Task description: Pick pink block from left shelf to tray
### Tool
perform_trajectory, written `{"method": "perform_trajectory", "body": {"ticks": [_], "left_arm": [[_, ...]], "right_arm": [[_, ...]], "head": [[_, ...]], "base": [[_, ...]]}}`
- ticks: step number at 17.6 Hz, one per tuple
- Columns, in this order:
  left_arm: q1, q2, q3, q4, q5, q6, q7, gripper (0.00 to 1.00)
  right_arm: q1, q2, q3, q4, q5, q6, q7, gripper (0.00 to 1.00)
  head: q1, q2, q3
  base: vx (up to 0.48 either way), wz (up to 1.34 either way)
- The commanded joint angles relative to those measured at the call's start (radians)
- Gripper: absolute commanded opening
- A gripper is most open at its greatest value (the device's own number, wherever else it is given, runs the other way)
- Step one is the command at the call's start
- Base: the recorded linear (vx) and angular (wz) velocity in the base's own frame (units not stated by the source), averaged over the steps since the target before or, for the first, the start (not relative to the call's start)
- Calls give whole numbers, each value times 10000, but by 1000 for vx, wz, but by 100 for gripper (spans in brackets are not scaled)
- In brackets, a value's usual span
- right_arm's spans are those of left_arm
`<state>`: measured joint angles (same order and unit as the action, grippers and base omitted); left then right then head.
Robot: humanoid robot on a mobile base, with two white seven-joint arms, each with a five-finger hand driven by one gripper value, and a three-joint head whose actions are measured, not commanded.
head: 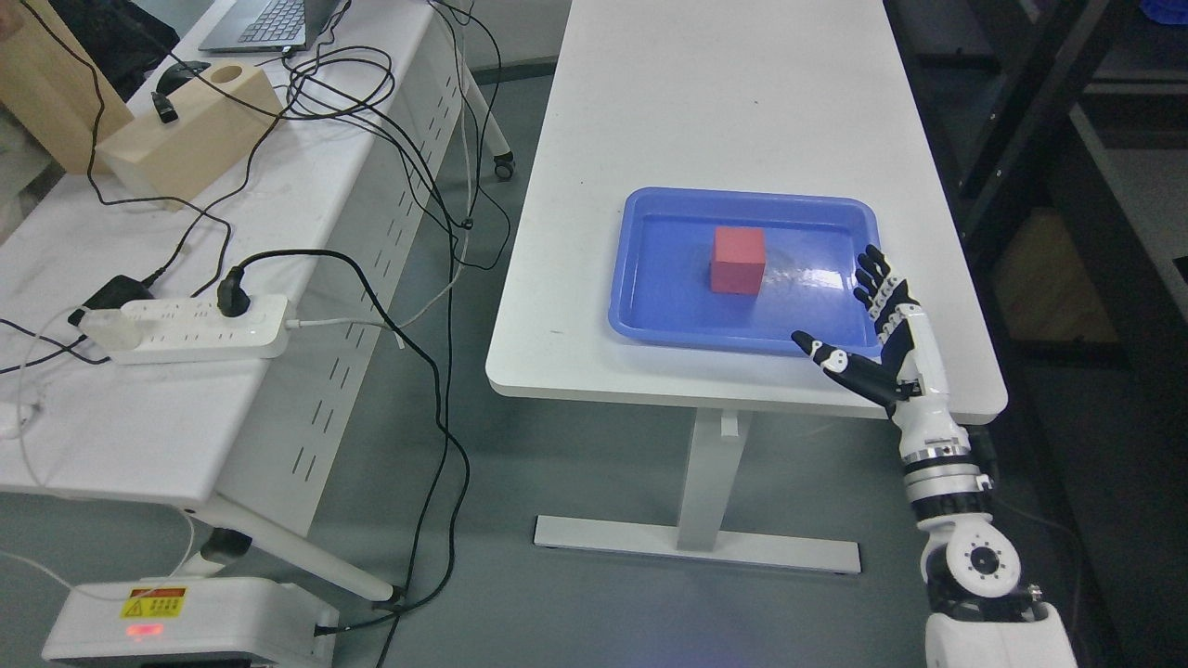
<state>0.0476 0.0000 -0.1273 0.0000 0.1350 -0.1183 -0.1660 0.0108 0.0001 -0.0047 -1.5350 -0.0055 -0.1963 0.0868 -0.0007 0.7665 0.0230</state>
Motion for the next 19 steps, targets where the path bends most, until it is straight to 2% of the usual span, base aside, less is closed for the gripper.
{"method": "perform_trajectory", "body": {"ticks": [1, 6, 10, 19], "left_arm": [[-1, 175, 0, -175, 0, 2, 4, 100], [-1, 175, 0, -175, 0, -13, 4, 100], [-1, 175, 0, -175, 0, -13, 4, 100], [-1, 175, 0, -175, 0, 2, 4, 100]], "right_arm": [[321, -176, -382, 102, -588, 154, -55, 100], [352, -176, -291, 133, -1952, -429, -55, 100], [352, -176, 414, 531, -2000, -277, -253, 100], [444, -176, 308, 516, -2016, -200, -408, 100]], "head": [[0, 0, 0], [0, 0, 0], [0, 0, 0], [0, 0, 0]], "base": [[-111, -66], [-111, -201], [-118, -194], [-133, 11]]}}
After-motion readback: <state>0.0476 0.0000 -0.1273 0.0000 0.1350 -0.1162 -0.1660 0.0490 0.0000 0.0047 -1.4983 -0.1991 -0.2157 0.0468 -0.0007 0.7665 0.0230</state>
